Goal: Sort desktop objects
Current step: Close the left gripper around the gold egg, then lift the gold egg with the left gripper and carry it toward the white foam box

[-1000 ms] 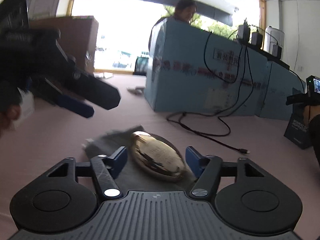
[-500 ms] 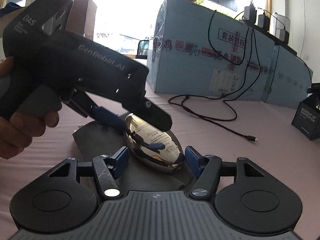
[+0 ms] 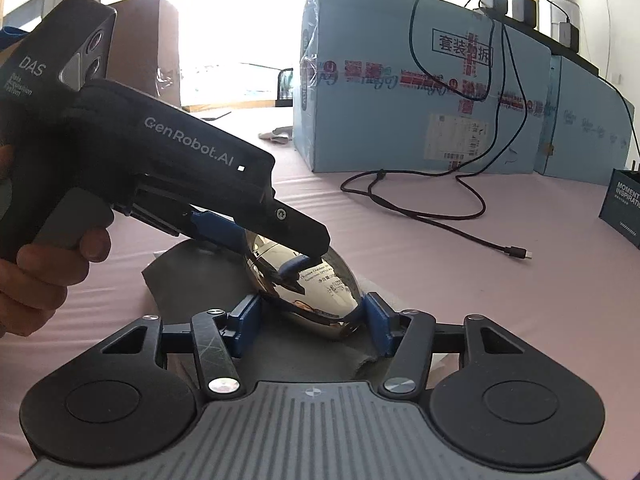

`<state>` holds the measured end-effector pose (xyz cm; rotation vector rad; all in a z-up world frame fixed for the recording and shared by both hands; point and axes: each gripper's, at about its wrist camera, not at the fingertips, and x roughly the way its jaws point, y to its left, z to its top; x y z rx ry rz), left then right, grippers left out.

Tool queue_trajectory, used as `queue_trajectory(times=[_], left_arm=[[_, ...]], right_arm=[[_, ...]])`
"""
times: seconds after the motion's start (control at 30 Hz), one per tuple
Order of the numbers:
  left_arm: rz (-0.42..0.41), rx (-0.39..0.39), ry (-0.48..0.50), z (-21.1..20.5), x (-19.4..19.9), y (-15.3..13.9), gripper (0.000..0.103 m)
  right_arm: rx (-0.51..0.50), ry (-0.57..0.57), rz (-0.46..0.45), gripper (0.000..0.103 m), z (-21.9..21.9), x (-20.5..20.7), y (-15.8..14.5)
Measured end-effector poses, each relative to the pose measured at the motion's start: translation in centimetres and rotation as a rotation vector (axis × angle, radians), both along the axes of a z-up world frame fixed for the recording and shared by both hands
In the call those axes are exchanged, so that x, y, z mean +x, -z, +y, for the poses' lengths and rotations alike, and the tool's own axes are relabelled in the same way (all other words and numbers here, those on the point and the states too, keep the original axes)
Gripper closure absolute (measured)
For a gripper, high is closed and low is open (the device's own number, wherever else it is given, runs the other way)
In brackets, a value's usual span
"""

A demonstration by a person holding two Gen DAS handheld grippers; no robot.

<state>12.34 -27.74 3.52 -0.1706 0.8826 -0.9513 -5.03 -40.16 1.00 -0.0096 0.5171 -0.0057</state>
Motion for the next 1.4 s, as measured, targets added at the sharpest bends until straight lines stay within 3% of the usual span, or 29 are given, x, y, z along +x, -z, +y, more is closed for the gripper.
queue_trajectory(times=[0.2, 0.37, 0.77, 1.4], left_arm=[[-0.024, -0.009, -0.007, 0.5, -0.6, -0.6, 0.047], [-0.052, -0.064, -0.019, 1.8, -1.3, -2.5, 0.048], [-0.145, -0.178, -0.073, 5.4, -4.5, -7.1, 0.047], [-0.284, -0.220, -0.125, 11.3, -10.6, -12.3, 0.047]], right_arm=[[-0.019, -0.011, -0.021, 0.050, 0.7, -0.5, -0.4], [-0.062, -0.009, -0.114, 0.050, 1.7, -1.8, -1.7], [-0.032, -0.018, -0.240, 0.050, 3.1, -3.9, -6.3], [-0.079, -0.085, -0.361, 0.050, 7.4, -8.6, -10.5]])
